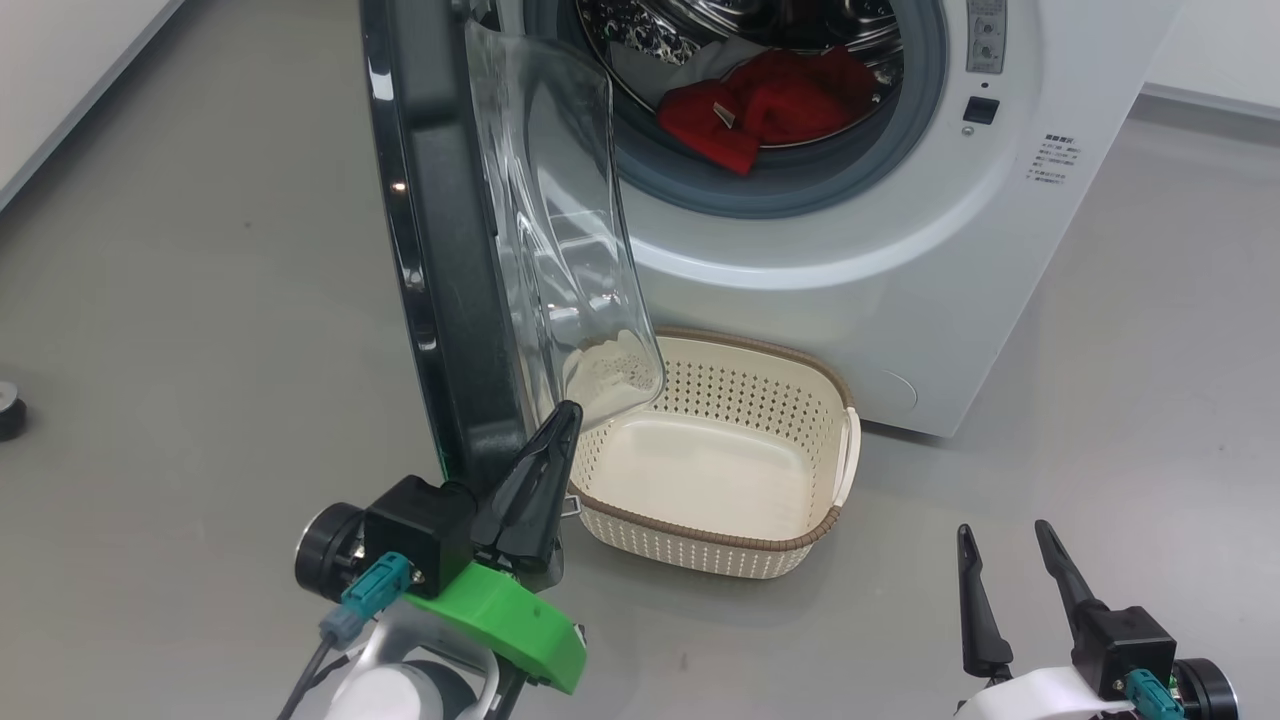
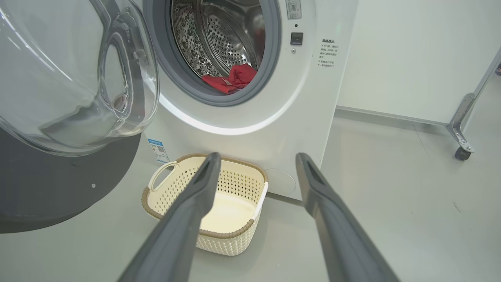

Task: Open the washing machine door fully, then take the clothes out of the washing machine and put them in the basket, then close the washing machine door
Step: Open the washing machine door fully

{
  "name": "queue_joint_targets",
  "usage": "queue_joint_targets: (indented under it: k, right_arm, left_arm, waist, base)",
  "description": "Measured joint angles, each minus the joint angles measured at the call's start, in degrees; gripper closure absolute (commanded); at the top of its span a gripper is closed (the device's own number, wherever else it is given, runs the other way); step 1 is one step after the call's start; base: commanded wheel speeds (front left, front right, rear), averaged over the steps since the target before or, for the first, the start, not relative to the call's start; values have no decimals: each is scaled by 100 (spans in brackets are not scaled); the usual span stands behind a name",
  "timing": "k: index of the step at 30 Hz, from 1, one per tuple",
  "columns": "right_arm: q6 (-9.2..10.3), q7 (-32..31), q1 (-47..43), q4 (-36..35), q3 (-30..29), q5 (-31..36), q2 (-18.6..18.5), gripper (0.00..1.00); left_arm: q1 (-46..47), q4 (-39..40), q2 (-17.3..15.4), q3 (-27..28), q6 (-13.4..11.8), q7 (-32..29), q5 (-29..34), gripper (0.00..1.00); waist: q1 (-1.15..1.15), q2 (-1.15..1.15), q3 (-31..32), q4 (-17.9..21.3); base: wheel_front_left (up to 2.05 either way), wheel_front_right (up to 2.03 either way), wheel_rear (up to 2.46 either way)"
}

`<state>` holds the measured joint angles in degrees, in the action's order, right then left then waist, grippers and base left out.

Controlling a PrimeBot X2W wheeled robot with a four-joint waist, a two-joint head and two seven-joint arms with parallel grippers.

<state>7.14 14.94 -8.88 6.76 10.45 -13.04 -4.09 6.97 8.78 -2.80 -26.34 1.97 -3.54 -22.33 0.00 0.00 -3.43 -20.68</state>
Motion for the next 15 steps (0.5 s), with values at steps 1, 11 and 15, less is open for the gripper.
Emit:
queue_joint_targets:
  k: [1, 11, 15]
  right_arm:
    - [0, 0, 1, 3, -4, 0, 0, 0]
    - [-46, 0, 16, 3, -41, 0, 1, 0]
    - [-51, 0, 18, 3, -49, 0, 1, 0]
  left_arm:
    - [1, -8, 0, -16, -1, -1, 0, 100]
    - [-14, -259, 0, -68, -167, -47, -30, 100]
    - [-56, -336, 1, -53, -253, -43, -35, 100]
  waist:
    - [0, 0, -14, 1]
    - [0, 0, -98, -17]
    - [0, 0, -123, -34]
  base:
    - [0, 0, 0]
    - [0, 0, 0]
    - [0, 0, 0]
